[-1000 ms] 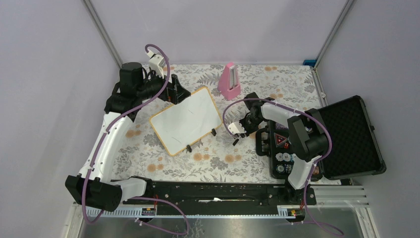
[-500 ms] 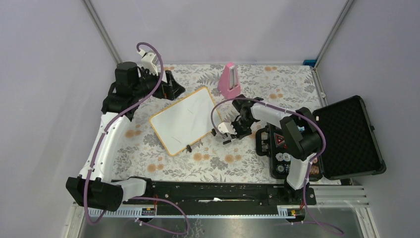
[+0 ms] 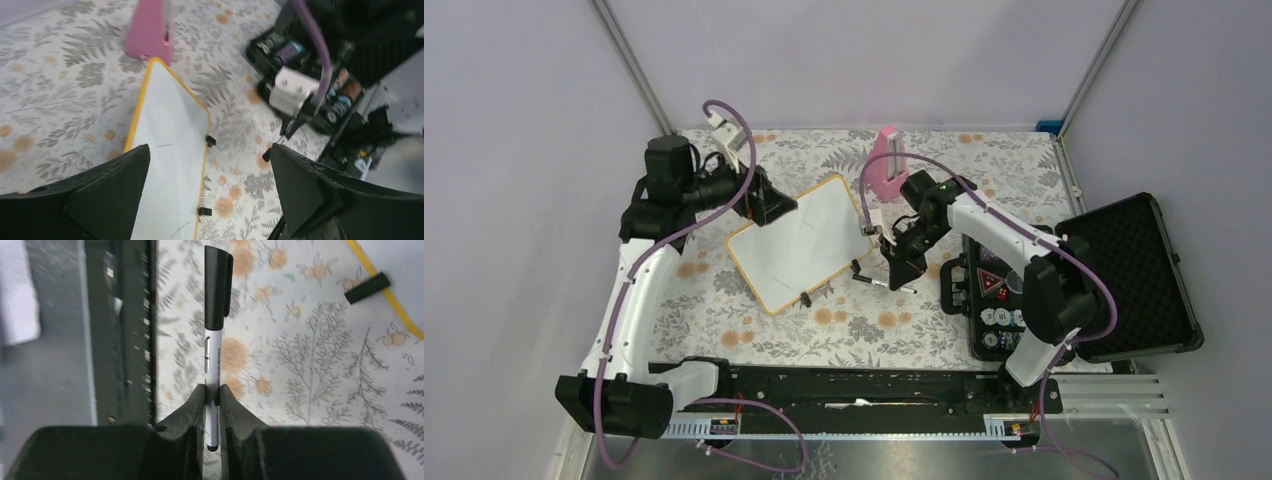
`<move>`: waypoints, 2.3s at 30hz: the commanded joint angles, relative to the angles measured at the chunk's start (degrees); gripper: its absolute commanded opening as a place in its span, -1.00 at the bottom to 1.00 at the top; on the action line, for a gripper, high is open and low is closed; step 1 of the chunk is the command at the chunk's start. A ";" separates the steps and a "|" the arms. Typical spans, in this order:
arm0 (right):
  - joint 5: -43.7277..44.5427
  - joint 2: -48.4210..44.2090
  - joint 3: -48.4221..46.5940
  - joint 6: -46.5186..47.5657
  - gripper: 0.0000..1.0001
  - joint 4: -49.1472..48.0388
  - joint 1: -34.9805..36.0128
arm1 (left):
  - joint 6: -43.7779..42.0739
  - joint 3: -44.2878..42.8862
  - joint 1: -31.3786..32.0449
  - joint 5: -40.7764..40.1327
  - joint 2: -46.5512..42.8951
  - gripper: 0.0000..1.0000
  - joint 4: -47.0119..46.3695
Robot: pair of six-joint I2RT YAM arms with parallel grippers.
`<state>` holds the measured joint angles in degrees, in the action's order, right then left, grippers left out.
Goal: Write a sentence on the whiteboard
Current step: Open the whiteboard marker at the center of the board.
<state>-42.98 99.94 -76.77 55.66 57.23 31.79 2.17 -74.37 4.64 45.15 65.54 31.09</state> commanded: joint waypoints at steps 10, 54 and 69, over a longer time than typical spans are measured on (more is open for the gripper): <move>-21.77 -3.05 -1.63 -21.83 -1.00 10.09 0.83 | -39.68 -0.96 29.14 -7.76 4.50 0.83 26.59; -18.96 -23.50 10.10 -62.02 0.86 -31.40 -3.23 | -25.08 8.76 28.98 2.37 1.99 -1.00 11.88; -19.85 -21.94 13.95 -71.95 0.64 -43.54 1.68 | -23.45 10.17 28.18 4.44 2.20 -1.00 8.28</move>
<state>-62.85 76.84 -62.59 -14.68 16.60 31.03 -22.13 -63.59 33.21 46.81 68.60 42.78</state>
